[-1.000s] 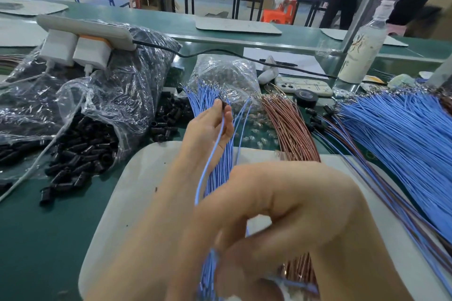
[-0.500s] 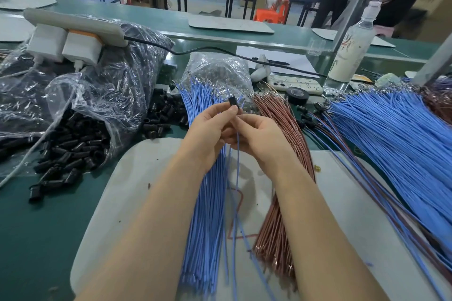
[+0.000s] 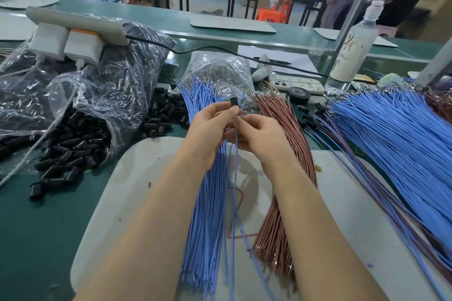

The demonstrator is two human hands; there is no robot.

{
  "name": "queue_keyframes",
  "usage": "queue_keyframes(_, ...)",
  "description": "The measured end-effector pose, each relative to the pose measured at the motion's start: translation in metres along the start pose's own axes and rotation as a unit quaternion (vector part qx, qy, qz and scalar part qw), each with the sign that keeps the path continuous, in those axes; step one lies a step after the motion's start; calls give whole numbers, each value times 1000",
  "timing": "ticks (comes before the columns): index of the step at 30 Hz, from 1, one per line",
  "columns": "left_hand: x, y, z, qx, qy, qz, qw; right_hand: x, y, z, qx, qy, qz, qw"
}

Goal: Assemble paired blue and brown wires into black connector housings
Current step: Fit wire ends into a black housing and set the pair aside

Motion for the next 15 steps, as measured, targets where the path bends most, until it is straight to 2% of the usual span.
queue_keyframes(7, 4, -3, 3, 0, -6, -4, 1000, -7, 3, 1, 26, 40, 18, 999)
queue_keyframes(15, 3, 1, 0, 8, -16, -31, 999, -8, 2, 1, 4, 52, 21, 998)
Point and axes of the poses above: each hand's wrist, its own z-axis away from the middle knuckle, its own y-axis out of the back of the hand, x = y × z, the point moved 10 cm from there along -z, towards the middle knuckle, and after that the axes turned 7 degrees about -y, right-handed, at the moved point
